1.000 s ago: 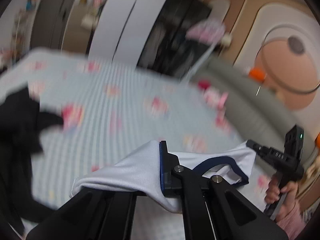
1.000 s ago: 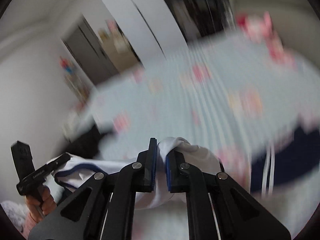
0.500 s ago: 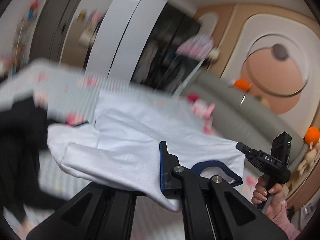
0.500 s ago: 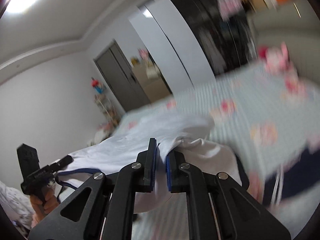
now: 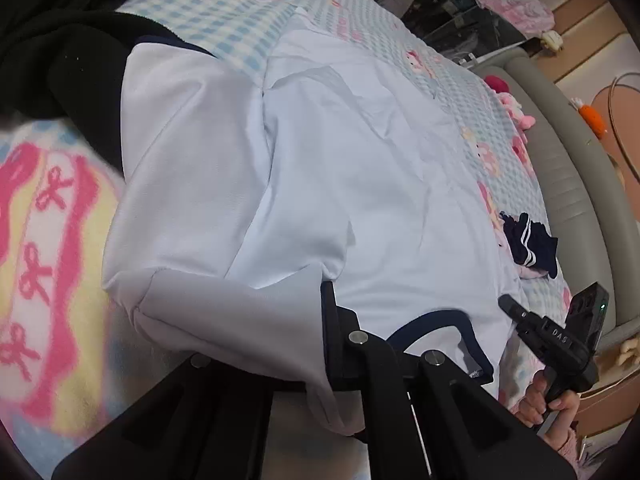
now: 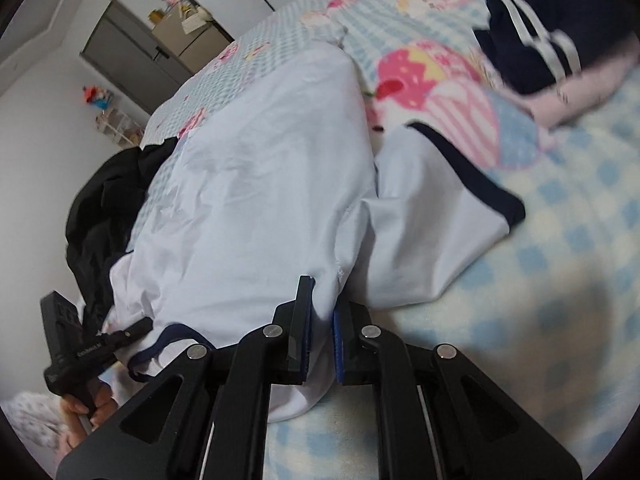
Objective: Fold clothes
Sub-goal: 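Lift the shirt hem with both grippers and fold it toward the collar, then open both grippers and release the folded shirt hem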
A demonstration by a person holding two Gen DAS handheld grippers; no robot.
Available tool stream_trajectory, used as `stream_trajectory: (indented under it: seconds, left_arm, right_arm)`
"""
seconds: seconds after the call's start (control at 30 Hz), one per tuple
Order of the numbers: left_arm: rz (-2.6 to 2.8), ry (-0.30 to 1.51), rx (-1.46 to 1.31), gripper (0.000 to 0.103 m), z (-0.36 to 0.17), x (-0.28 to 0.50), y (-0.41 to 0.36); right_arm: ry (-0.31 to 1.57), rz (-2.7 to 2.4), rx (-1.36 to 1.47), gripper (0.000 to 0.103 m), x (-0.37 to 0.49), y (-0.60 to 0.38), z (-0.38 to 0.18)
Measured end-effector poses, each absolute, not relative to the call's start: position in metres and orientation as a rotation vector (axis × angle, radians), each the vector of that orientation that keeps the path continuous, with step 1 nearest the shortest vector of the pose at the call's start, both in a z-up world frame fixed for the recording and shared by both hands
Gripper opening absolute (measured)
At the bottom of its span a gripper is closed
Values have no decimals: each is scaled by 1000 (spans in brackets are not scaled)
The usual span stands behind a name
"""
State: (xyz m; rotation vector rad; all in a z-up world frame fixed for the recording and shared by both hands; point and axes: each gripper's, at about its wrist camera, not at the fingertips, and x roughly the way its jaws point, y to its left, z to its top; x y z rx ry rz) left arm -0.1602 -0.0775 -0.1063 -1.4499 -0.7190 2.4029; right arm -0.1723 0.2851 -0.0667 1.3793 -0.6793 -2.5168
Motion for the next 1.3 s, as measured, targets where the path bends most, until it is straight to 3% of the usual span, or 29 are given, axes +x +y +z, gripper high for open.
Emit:
stream_trajectory:
  seconds: [0.07, 0.1, 0.13, 0.17, 0.23, 0.33, 0.37, 0.4, 0.43, 0.47, 0.5, 0.57, 0.77, 0.97, 1.07, 1.17, 1.27, 1.3]
  left_arm:
    - [2390, -737, -1436, 5, -105, -158, -78]
    - [2371, -764, -1442, 12, -106, -157, -79]
    - [2354, -793, -1437, 28, -108, -155, -80]
    - [2340, -824, -1417, 34, -110, -149, -81]
    - [2314, -878, -1380, 38, -115, -139, -82]
    - [2325, -889, -1366, 35, -121, -137, -74]
    - [2330, -895, -1360, 32, -121, -139, -70]
    - [2335, -900, -1354, 17, -120, -142, -66]
    - [2336, -904, -1359, 8, -120, -143, -63]
    - [2344, -886, -1360, 6, -116, -141, -61]
    - [2362, -847, -1342, 5, -107, -137, -58]
    - [2397, -769, -1304, 5, -90, -128, -51]
    - [2388, -744, -1245, 4, -65, -97, -62]
    - [2352, -742, -1319, 3, -92, -81, -63]
    - [2283, -879, -1358, 4, -114, -82, -73]
    - [2251, -1021, -1297, 6, -116, -83, -87]
    - [2277, -1031, -1280, 10, -115, -86, -86]
    - [2281, -1008, -1311, 9, -117, -87, -83]
  right_arm:
    - [-706, -2521, 1347, 11, -168, 287, -60]
    - [-735, -2513, 1335, 31, -165, 288, -57]
    - [-795, -2474, 1325, 44, -161, 290, -62]
    - [-866, -2418, 1307, 58, -154, 289, -68]
    - [-934, -2353, 1284, 59, -141, 277, -79]
    - [-849, -2381, 1299, 59, -140, 260, -84]
    - [-816, -2394, 1307, 57, -141, 254, -85]
    - [-783, -2407, 1315, 54, -143, 248, -86]
    - [-745, -2424, 1328, 48, -147, 242, -87]
    - [-687, -2457, 1348, 26, -150, 236, -89]
    - [-638, -2475, 1379, 11, -152, 233, -90]
    - [-580, -2487, 1379, 6, -148, 231, -83]
    - [-558, -2467, 1322, 6, -114, 244, -55]
    - [-595, -2450, 1370, 6, -90, 252, -68]
    - [-756, -2381, 1368, 15, -87, 262, -80]
    - [-931, -2285, 1338, 38, -91, 275, -90]
    - [-982, -2248, 1356, 48, -98, 278, -107]
    - [-960, -2244, 1384, 43, -102, 276, -114]
